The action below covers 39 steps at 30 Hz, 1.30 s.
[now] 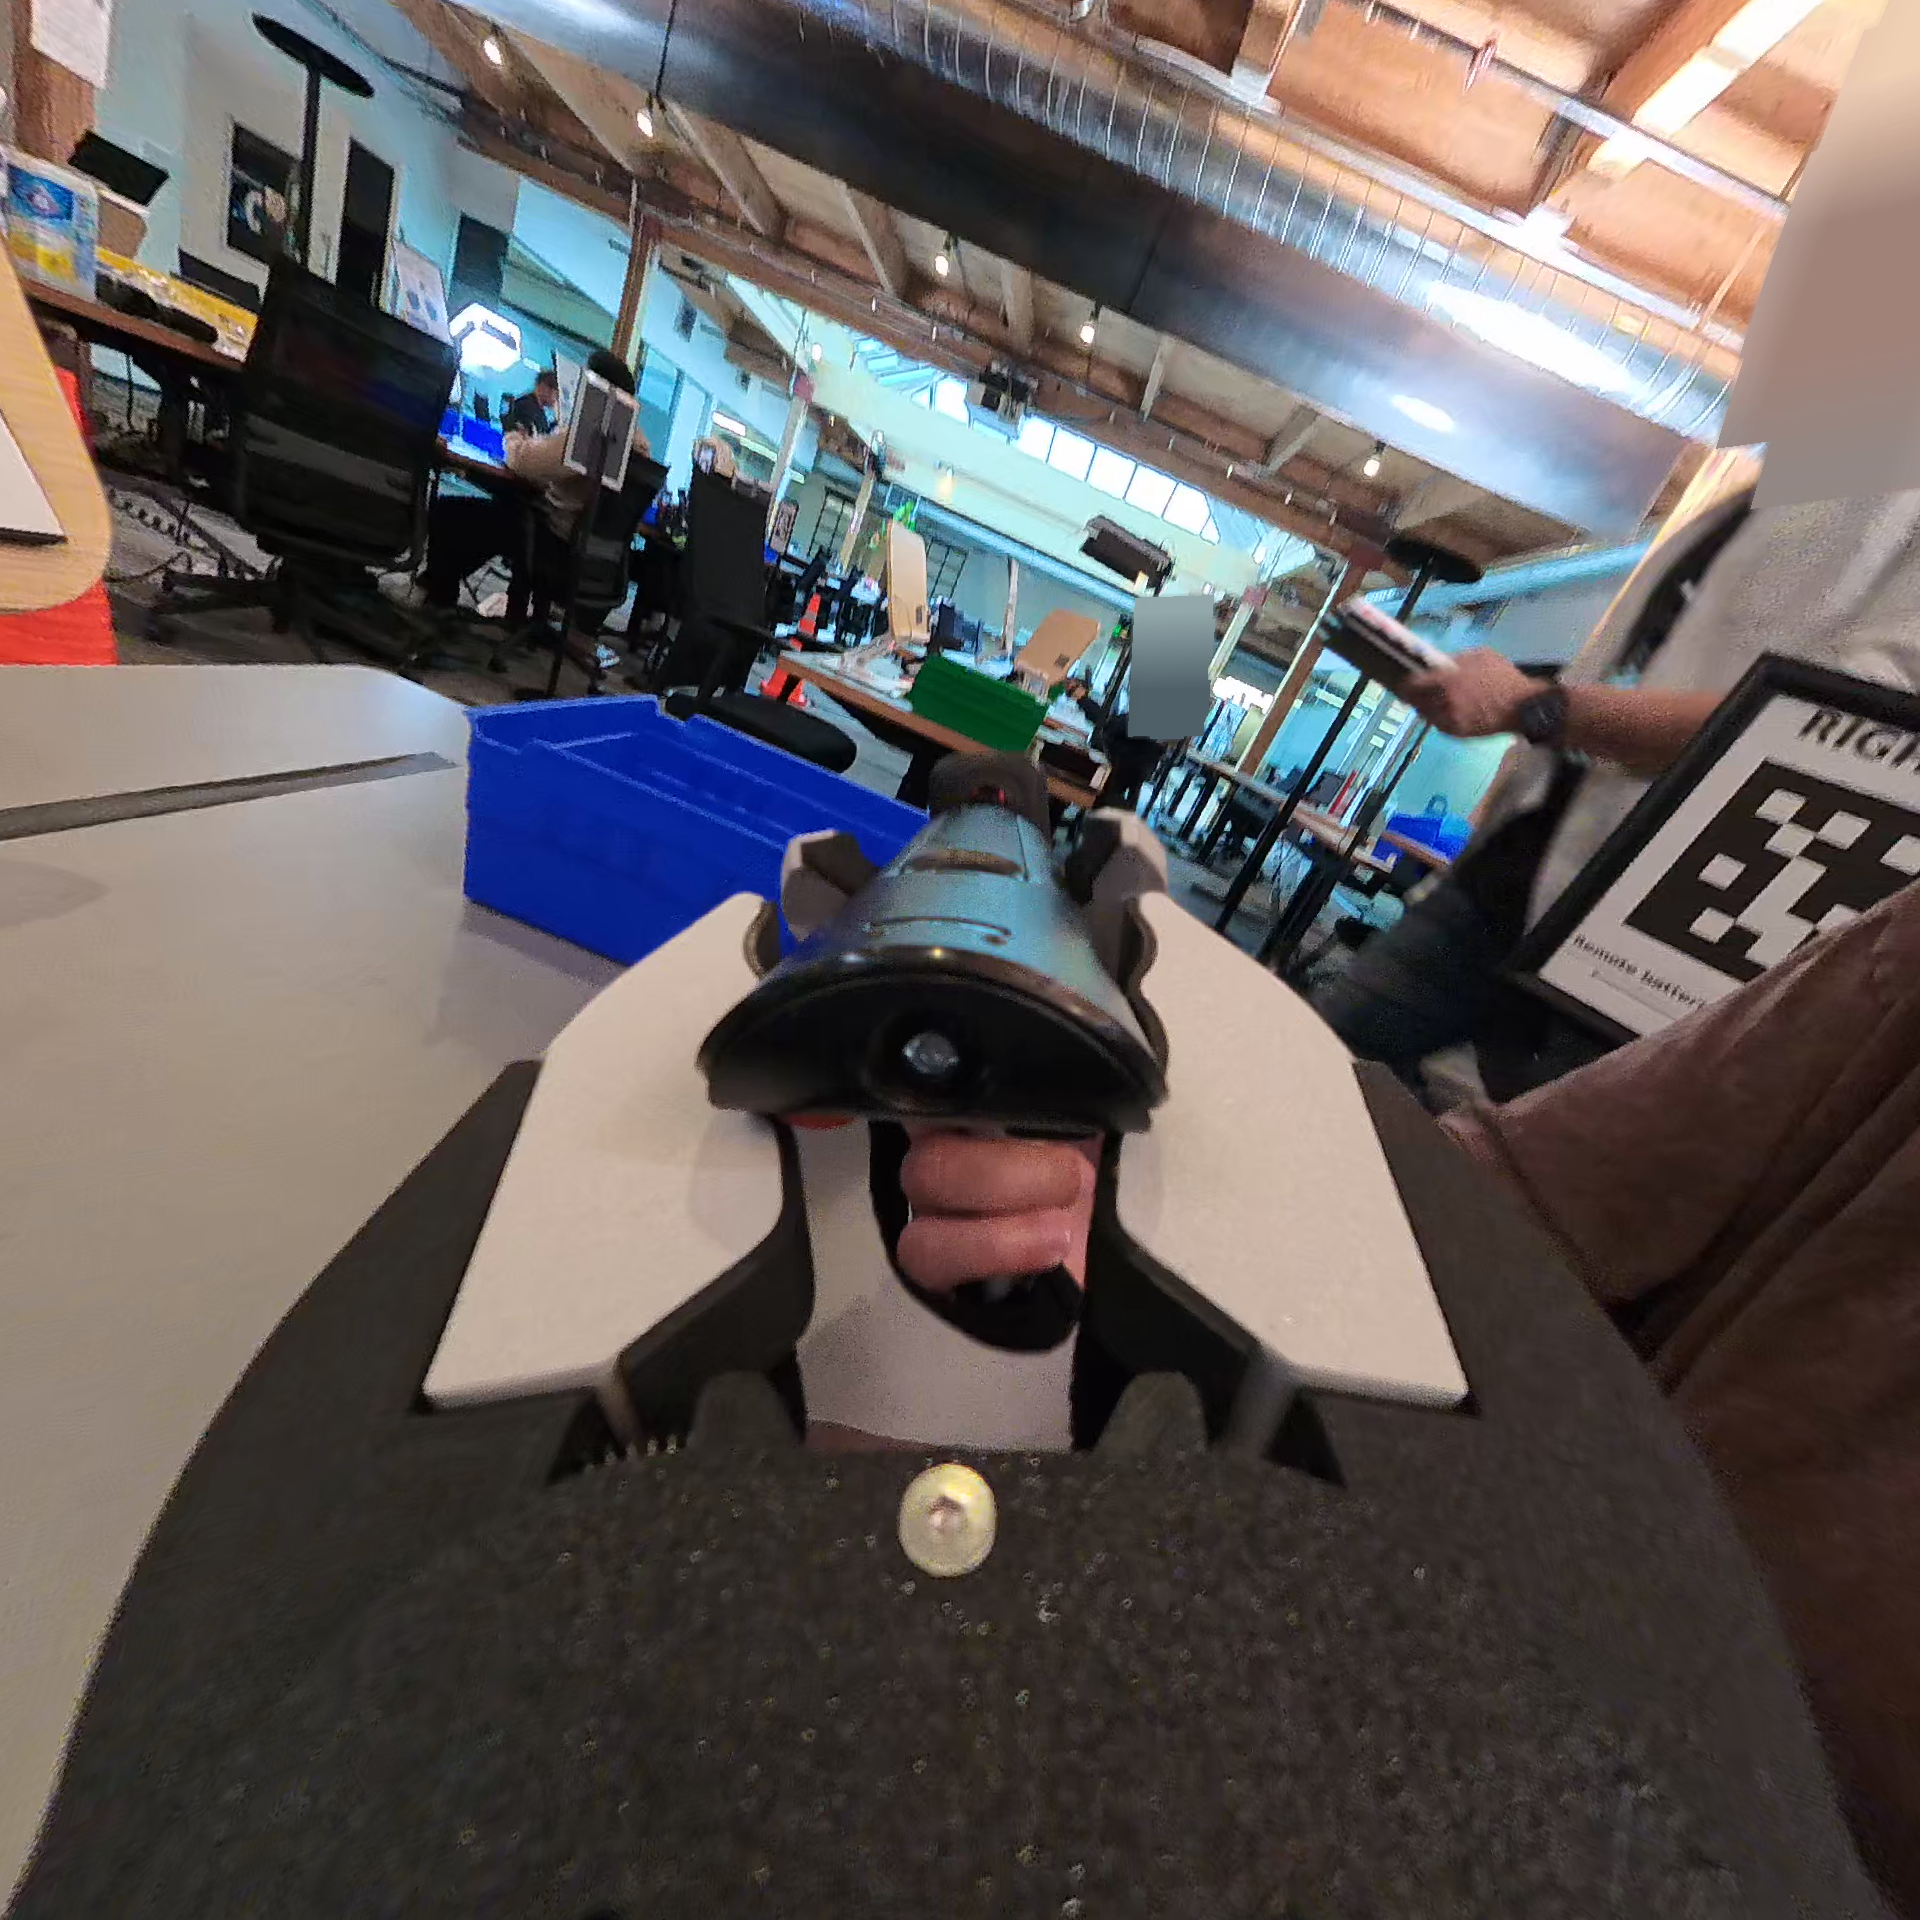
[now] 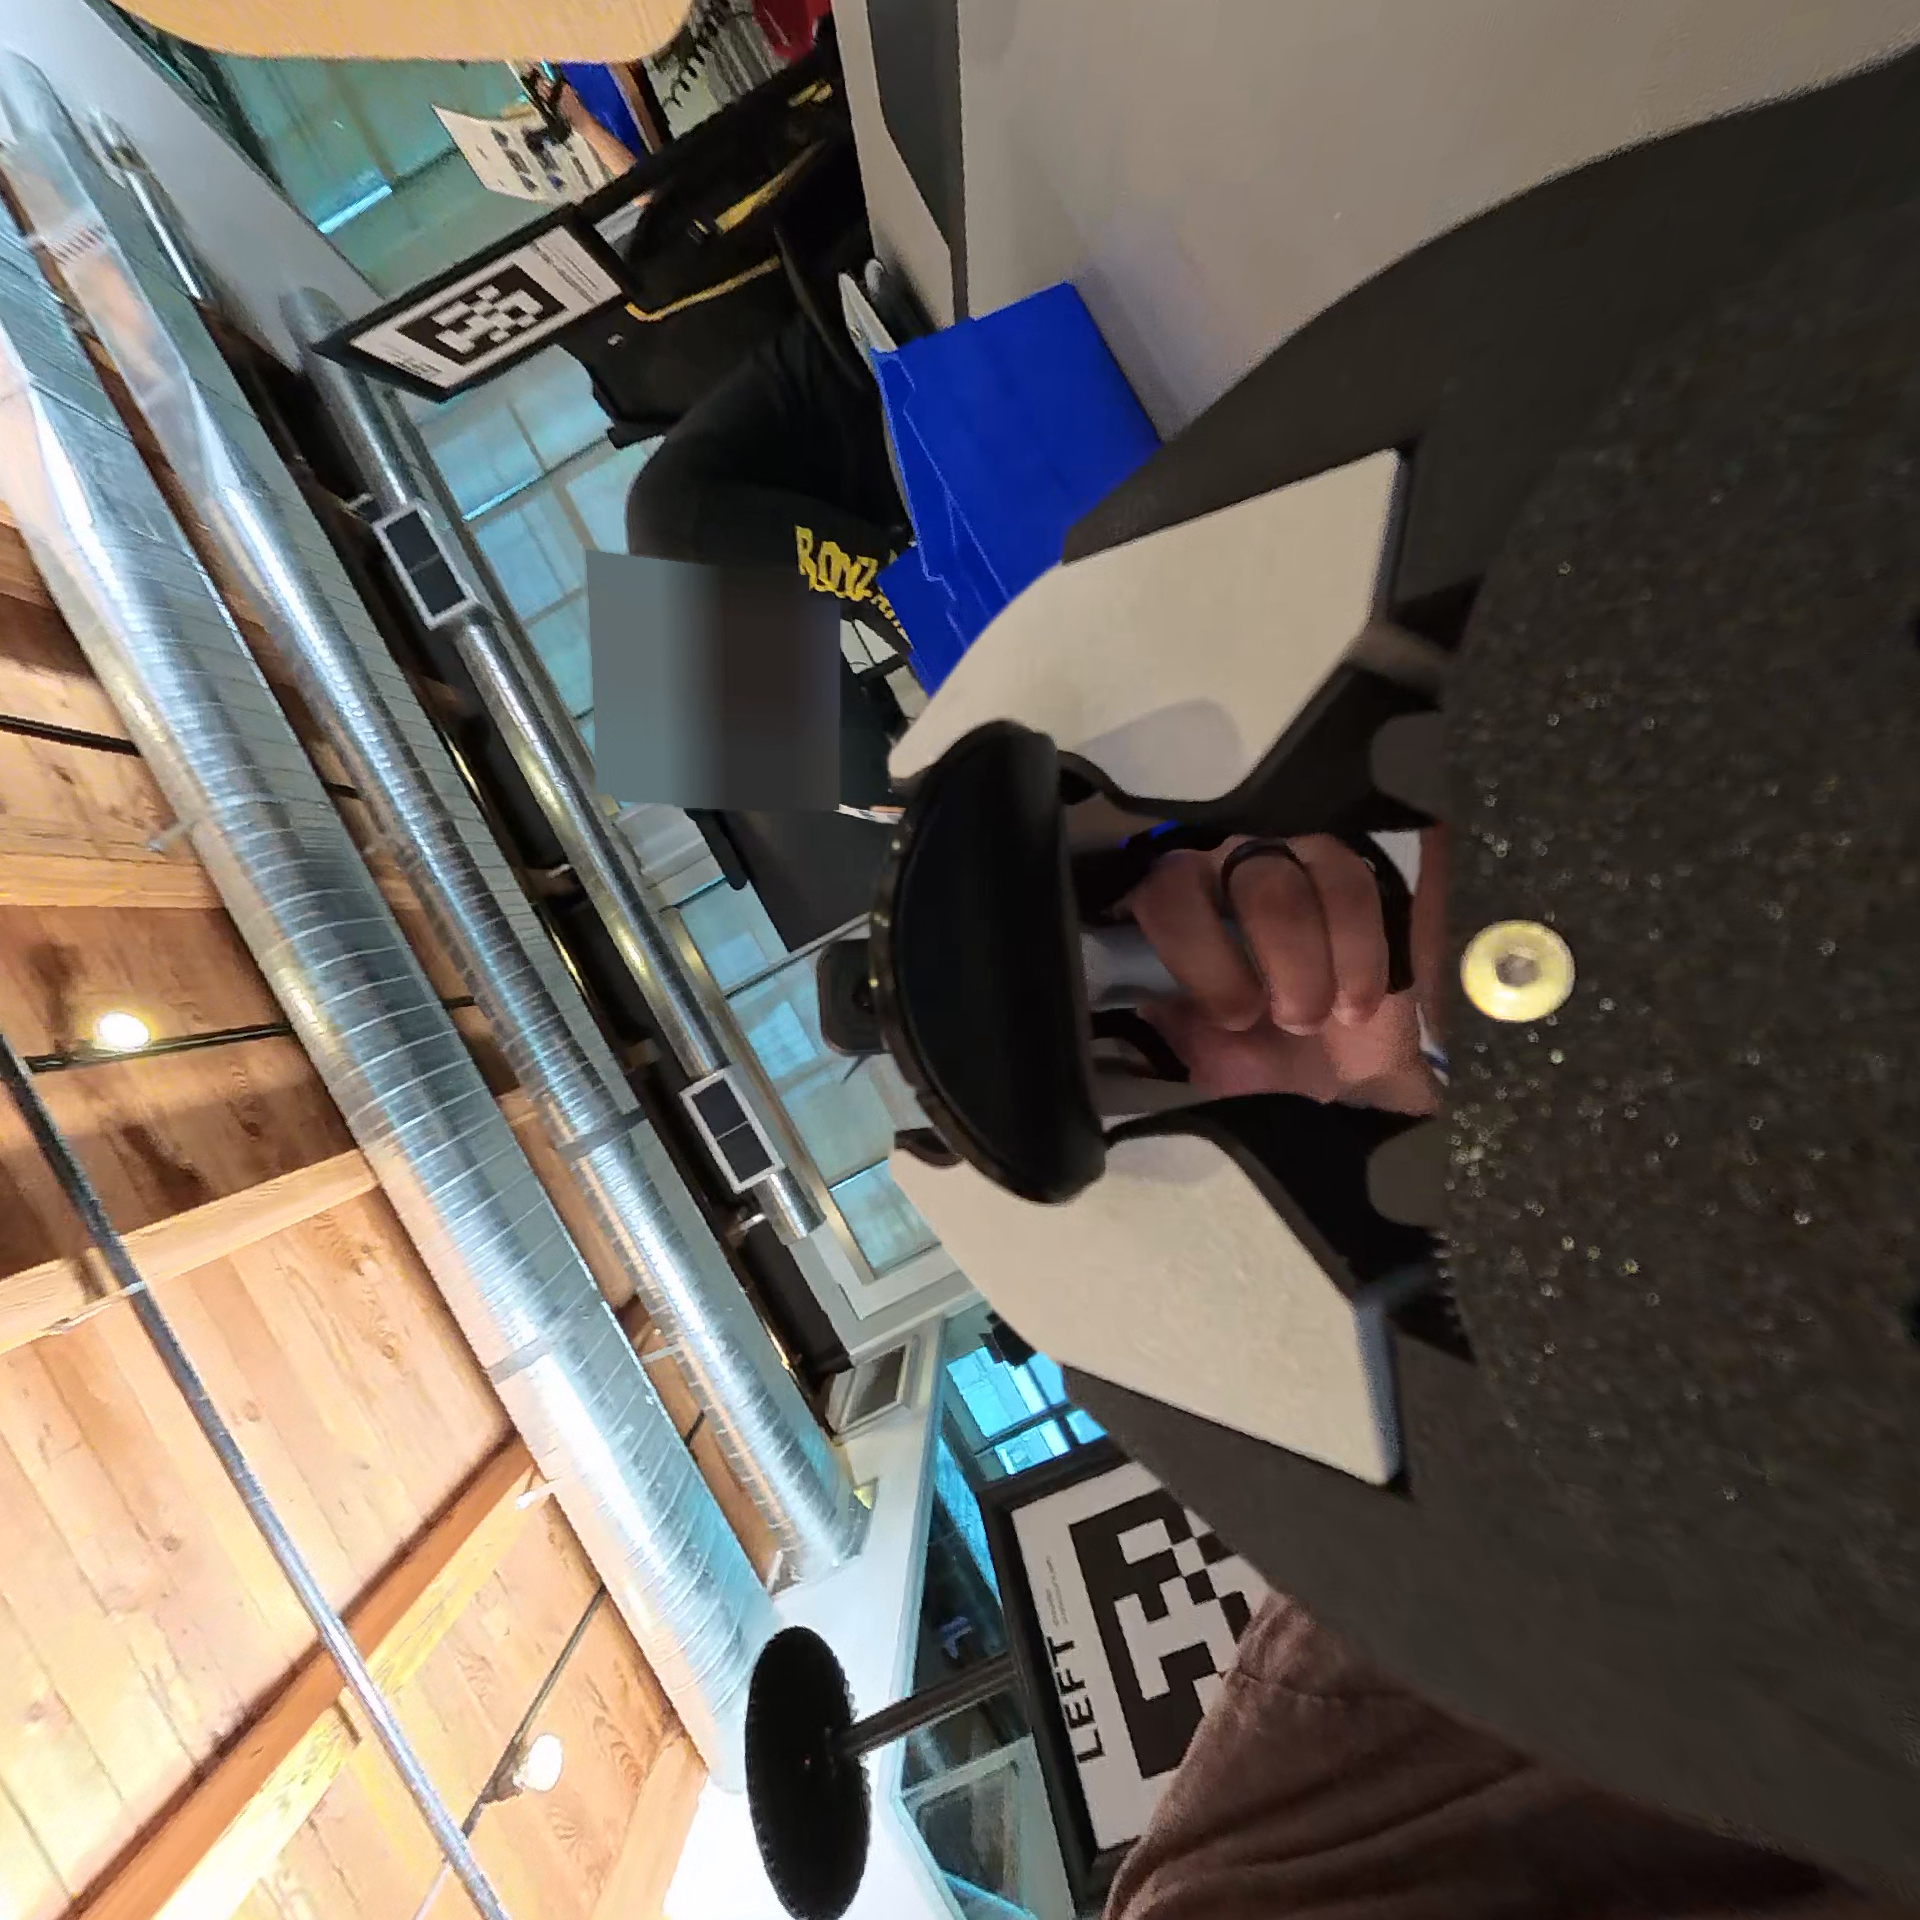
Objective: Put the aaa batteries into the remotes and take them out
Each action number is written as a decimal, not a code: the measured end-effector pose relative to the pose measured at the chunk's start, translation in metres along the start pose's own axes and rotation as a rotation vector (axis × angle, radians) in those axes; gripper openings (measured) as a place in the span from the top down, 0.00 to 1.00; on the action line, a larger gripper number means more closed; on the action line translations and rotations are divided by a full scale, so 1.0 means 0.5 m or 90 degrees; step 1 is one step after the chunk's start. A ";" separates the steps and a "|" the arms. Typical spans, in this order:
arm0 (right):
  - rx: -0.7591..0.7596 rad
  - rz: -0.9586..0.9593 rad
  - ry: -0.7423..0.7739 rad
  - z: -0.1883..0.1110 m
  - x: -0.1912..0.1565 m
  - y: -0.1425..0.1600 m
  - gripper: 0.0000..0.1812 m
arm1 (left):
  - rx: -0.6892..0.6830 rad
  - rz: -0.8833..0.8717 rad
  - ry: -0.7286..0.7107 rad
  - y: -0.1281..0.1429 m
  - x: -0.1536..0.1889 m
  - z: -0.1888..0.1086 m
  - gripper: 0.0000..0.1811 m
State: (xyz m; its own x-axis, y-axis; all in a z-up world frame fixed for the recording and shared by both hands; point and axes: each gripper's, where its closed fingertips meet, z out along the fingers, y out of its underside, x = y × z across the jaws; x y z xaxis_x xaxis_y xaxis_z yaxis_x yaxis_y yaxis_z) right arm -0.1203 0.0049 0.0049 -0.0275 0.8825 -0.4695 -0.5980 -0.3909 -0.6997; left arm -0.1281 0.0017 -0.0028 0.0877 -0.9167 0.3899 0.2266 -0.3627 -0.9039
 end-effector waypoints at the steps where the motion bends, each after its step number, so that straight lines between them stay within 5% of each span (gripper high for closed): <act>1: -0.007 0.002 -0.004 -0.001 -0.001 0.000 0.67 | -0.018 0.006 -0.001 0.010 0.001 -0.002 0.66; 7: -0.061 -0.018 0.005 -0.011 0.010 -0.003 0.67 | -0.111 0.056 -0.072 0.014 -0.022 -0.071 0.55; 11: -0.072 -0.016 0.004 -0.017 0.024 -0.008 0.67 | -0.339 0.150 -0.080 0.064 -0.022 -0.113 0.55; 14: -0.079 -0.013 -0.004 -0.012 0.025 -0.003 0.67 | -0.414 0.181 -0.077 0.094 -0.028 -0.108 0.55; 26: -0.114 -0.018 -0.039 0.001 0.014 0.022 0.67 | -0.452 0.217 -0.005 0.155 -0.029 -0.048 0.67; 39: -0.221 -0.056 0.018 -0.003 0.060 0.034 0.60 | -0.352 0.215 -0.106 0.171 -0.048 -0.071 0.68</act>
State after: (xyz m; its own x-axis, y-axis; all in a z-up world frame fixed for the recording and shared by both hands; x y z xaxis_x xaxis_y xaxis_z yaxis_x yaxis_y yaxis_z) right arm -0.1300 0.0243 -0.0218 0.0374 0.9113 -0.4100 -0.2895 -0.3829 -0.8773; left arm -0.1454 -0.0135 -0.0957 0.2258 -0.9728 0.0507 -0.3663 -0.1330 -0.9209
